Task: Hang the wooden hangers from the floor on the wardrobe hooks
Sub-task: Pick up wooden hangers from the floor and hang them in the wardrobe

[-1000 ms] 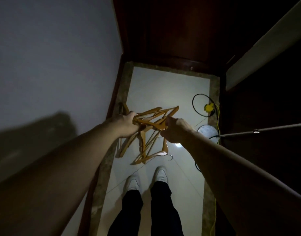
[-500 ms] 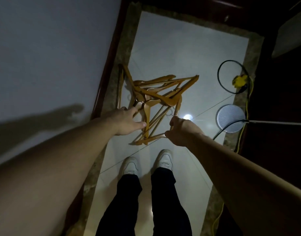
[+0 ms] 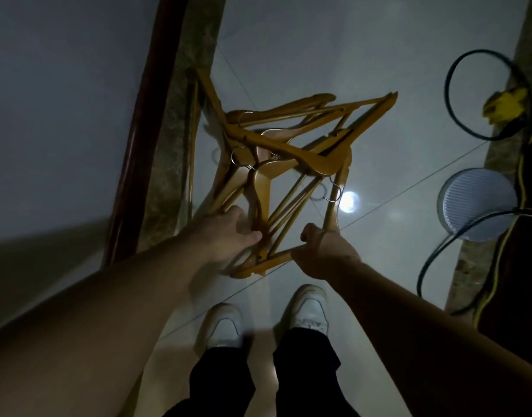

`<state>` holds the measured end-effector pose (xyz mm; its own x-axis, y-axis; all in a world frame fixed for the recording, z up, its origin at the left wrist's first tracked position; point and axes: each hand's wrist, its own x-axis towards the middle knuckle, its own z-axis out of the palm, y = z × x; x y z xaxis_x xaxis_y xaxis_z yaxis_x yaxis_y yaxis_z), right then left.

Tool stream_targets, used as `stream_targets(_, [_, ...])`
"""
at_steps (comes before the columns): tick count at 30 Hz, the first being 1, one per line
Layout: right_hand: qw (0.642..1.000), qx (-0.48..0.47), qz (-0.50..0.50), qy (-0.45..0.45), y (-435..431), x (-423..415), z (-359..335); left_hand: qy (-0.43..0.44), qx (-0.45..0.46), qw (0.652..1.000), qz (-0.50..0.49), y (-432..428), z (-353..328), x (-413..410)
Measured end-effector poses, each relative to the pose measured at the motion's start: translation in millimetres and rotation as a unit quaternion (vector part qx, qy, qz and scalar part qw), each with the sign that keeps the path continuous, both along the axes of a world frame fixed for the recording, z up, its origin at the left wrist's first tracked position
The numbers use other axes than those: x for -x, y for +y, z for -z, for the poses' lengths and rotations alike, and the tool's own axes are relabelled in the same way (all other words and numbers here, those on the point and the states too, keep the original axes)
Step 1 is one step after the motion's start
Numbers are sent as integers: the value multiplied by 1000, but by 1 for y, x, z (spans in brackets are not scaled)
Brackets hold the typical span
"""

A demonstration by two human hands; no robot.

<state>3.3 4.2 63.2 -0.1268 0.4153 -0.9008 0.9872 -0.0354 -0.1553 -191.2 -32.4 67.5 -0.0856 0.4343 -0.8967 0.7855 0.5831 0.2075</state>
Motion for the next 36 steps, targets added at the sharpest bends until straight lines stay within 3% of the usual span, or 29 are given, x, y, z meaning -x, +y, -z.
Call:
stream_targets(4, [1000, -7, 10, -3, 4, -14, 58, 12, -31, 999, 8, 18, 46, -1])
stream_targets(7, [999, -25, 37, -13, 11, -27, 94, 23, -109, 993, 31, 45, 76, -7])
stream_targets(15, [999, -15, 37, 0, -10, -43, 171, 58, -332, 930, 148, 110, 131, -51])
stream_targets(21, [998, -45, 36, 13, -12, -53, 194, 140, -313, 896, 282, 142, 162, -66])
stream_targets(29, [984, -33, -142, 106, -22, -55, 170, 172, -321, 897, 252, 152, 167, -72])
stream_targets(36, [969, -25, -245, 10, -44, -59, 181, 171, -333, 894, 246, 148, 147, -70])
